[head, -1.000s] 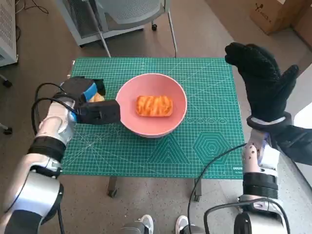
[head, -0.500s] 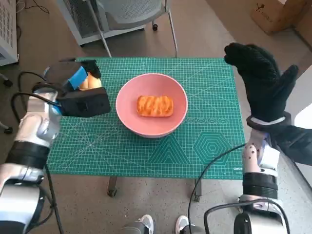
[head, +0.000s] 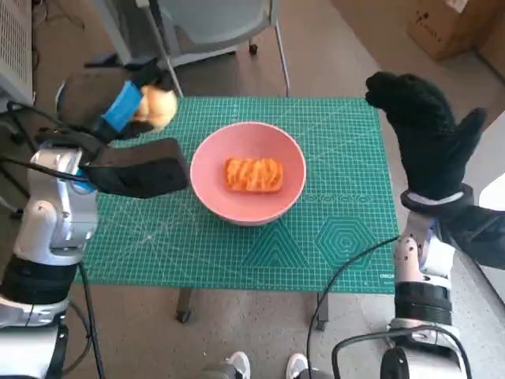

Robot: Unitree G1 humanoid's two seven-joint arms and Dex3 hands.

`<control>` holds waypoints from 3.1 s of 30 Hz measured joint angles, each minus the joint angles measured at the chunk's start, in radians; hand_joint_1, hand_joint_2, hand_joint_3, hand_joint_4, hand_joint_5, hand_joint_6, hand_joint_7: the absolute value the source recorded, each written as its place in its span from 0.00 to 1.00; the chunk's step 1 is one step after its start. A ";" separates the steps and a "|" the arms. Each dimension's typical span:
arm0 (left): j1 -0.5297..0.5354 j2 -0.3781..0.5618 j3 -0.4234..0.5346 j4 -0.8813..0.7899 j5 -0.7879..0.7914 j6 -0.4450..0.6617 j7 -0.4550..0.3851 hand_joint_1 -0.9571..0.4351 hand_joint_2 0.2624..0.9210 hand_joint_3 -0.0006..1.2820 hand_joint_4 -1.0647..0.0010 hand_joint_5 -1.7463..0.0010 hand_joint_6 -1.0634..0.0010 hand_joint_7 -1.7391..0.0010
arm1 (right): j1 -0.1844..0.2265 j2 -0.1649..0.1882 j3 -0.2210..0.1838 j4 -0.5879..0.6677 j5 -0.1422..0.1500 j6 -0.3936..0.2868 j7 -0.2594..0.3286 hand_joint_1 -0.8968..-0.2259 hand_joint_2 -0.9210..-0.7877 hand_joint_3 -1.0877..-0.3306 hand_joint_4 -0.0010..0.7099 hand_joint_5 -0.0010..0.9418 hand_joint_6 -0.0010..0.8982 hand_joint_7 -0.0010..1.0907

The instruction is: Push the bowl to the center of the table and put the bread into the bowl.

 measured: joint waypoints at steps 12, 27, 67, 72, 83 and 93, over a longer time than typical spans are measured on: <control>-0.037 -0.119 -0.044 0.021 -0.015 -0.091 -0.012 0.69 0.99 0.01 0.27 0.41 0.36 0.35 | 0.001 -0.003 -0.004 -0.002 0.000 0.000 0.002 0.38 0.00 0.68 0.37 0.00 0.45 0.00; -0.090 -0.226 -0.104 0.205 -0.021 -0.209 -0.003 0.69 1.00 0.03 0.31 0.37 0.40 0.32 | 0.010 -0.003 -0.004 -0.028 -0.001 0.001 -0.003 0.41 0.00 0.67 0.38 0.00 0.46 0.01; -0.086 -0.227 -0.128 0.277 -0.072 -0.060 -0.251 0.35 0.80 0.00 1.00 1.00 0.84 0.97 | 0.044 -0.003 0.008 -0.061 -0.019 0.006 -0.054 0.40 0.00 0.67 0.37 0.00 0.46 0.00; -0.082 -0.203 -0.113 0.278 -0.107 -0.096 -0.261 0.33 0.80 0.00 1.00 1.00 0.84 0.98 | 0.035 -0.003 0.010 -0.042 -0.019 0.000 -0.054 0.40 0.00 0.67 0.37 0.00 0.46 0.00; -0.012 -0.176 0.115 0.267 -0.415 -0.204 -0.283 0.39 0.80 0.00 1.00 1.00 0.87 0.99 | -0.006 -0.003 0.010 -0.016 -0.018 0.001 -0.054 0.39 0.00 0.68 0.39 0.01 0.48 0.01; 0.055 -0.266 0.357 0.193 -0.817 -0.197 -0.272 0.41 0.90 0.03 1.00 1.00 0.95 1.00 | -0.069 -0.004 0.013 -0.001 -0.030 0.005 -0.076 0.41 0.00 0.69 0.39 0.01 0.49 0.01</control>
